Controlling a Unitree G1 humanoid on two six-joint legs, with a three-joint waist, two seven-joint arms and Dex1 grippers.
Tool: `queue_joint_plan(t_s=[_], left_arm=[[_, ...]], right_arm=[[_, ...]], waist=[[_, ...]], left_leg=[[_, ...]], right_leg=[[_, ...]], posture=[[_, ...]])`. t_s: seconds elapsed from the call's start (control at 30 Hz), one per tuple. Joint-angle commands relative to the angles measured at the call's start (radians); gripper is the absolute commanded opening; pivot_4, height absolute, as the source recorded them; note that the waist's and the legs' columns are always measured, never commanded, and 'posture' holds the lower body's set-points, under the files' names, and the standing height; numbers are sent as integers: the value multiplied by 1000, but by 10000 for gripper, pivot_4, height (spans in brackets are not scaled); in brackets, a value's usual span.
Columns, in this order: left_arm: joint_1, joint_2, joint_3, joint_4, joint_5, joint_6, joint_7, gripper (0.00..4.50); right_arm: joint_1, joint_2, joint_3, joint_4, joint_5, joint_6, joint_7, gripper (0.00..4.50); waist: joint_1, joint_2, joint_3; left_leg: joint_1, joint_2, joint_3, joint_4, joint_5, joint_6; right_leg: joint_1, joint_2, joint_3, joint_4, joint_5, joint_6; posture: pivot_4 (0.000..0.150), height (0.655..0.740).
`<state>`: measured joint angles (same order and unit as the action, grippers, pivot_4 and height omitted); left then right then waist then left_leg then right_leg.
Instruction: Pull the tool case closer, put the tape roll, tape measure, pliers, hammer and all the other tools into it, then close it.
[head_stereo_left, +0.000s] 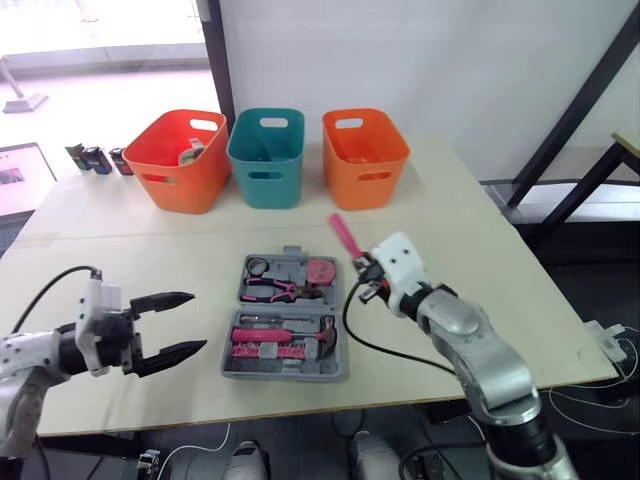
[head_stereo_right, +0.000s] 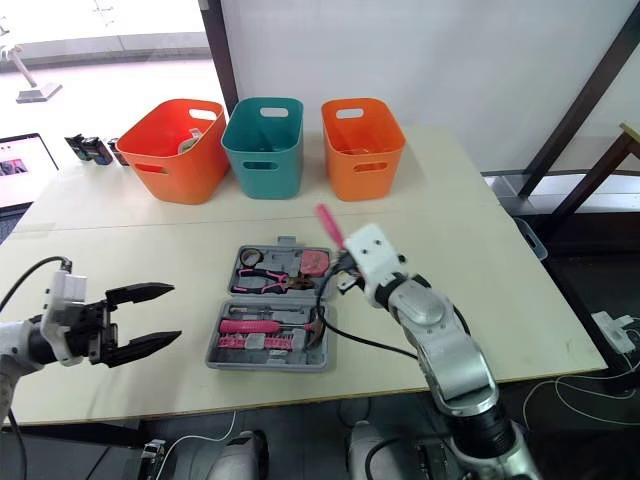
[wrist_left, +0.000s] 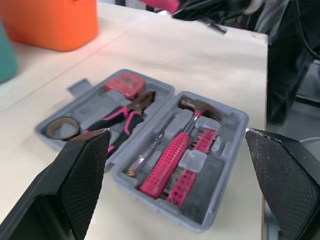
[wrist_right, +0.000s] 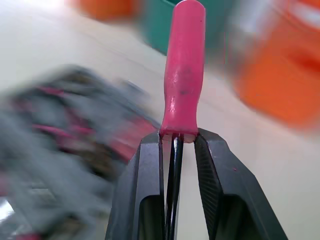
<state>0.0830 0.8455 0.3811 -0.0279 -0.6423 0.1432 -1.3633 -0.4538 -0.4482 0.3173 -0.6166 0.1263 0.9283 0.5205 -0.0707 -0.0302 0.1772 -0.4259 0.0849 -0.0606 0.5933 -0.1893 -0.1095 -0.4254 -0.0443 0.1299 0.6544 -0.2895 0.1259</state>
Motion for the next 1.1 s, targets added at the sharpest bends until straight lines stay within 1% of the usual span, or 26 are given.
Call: queue_joint_plan(t_s=[0.03, 0.1, 0.2, 0.3, 0.5, 0.77, 1.1], left_arm=[[8, 29, 32, 39, 2, -26, -62, 45000], [13, 41, 31, 52, 7, -30, -86, 45000], [27, 50, 22, 66, 31, -56, -116, 45000], [44, 53, 15, 62, 50, -76, -130, 45000], [90, 56, 21, 9, 52, -75, -135, 45000], [139, 63, 33, -27, 50, -79, -150, 45000], [162, 54, 34, -51, 47, -77, -136, 45000]], right_arm=[[-134, -64, 111, -30, 61, 116, 137, 3569], [-234, -101, 206, -5, 81, 153, 215, 3569], [-316, -111, 305, 42, 98, 191, 272, 3569], [-390, -84, 423, 114, 81, 222, 294, 3569], [-488, 6, 585, 204, 54, 278, 285, 3569], [-543, 94, 646, 258, 78, 381, 267, 3569], [-559, 163, 660, 316, 85, 398, 241, 3569]], waist=[[0, 0, 0], [0, 0, 0], [1, -1, 0], [0, -1, 0], [-3, 0, 0], [-1, 0, 0], [-2, 0, 0]], left_leg=[[0, 0, 0, 0, 0, 0], [-1, 0, 1, 0, 0, 0], [-1, 0, 0, 0, 0, 0], [-1, 0, 1, 0, 0, 0], [-2, 0, 1, -1, 0, 0], [-2, 0, 1, 0, 0, 0], [-2, 0, 1, -1, 0, 0]], right_leg=[[0, 0, 0, -1, 0, 0], [-1, -1, 0, -1, 0, 0], [-1, -1, 0, -1, 0, -1], [-1, -1, 0, -2, 0, -1], [-3, 0, 0, -1, 1, -1], [-2, 0, 0, -1, 1, -1], [-3, 0, 0, -1, 0, -1]], posture=[[1500, 7400], [1500, 7400], [1500, 7400], [1500, 7400], [1500, 7400], [1500, 7400], [1500, 7400]])
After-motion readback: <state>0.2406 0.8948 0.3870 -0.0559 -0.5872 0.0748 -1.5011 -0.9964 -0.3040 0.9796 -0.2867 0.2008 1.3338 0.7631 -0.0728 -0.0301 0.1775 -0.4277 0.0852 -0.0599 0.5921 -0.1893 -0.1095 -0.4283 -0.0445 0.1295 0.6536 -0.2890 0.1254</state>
